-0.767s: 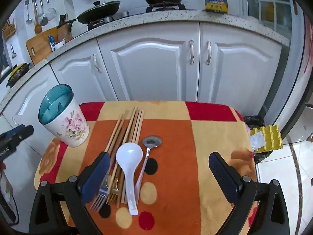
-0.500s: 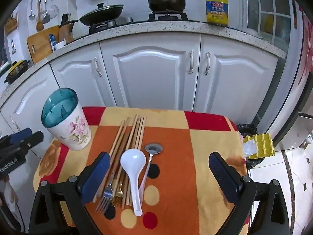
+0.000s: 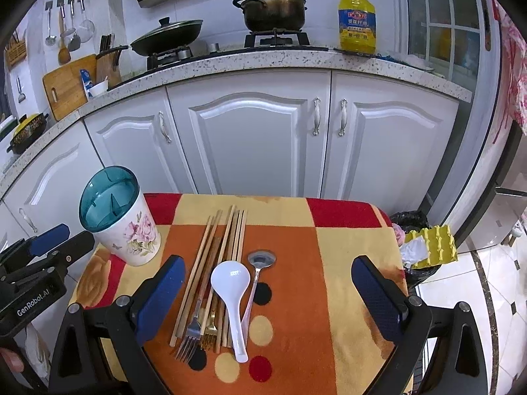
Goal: Organize utensils
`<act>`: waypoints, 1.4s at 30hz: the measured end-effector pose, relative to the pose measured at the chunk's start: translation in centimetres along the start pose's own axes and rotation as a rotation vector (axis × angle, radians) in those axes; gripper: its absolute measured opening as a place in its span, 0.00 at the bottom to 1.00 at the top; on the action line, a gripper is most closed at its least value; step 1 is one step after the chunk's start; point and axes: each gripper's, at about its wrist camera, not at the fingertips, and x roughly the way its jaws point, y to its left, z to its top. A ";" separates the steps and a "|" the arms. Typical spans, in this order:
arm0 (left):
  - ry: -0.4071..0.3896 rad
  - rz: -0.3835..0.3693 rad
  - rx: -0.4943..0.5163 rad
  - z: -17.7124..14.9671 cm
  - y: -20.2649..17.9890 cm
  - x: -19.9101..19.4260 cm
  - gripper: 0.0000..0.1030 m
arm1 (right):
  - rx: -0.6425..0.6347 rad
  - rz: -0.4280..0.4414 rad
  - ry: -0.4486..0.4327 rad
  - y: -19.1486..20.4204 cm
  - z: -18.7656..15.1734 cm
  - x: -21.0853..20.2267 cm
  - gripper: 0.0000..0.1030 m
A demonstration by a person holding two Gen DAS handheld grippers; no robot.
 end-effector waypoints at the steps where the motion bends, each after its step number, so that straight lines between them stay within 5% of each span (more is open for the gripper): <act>1: -0.004 0.000 0.004 0.0 -0.1 -0.1 0.54 | 0.001 -0.003 -0.001 -0.1 0.1 -0.1 0.97; 42: 0.005 0.004 -0.007 0.2 -0.1 0.2 0.54 | -0.009 -0.031 0.007 0.6 -0.5 0.1 0.97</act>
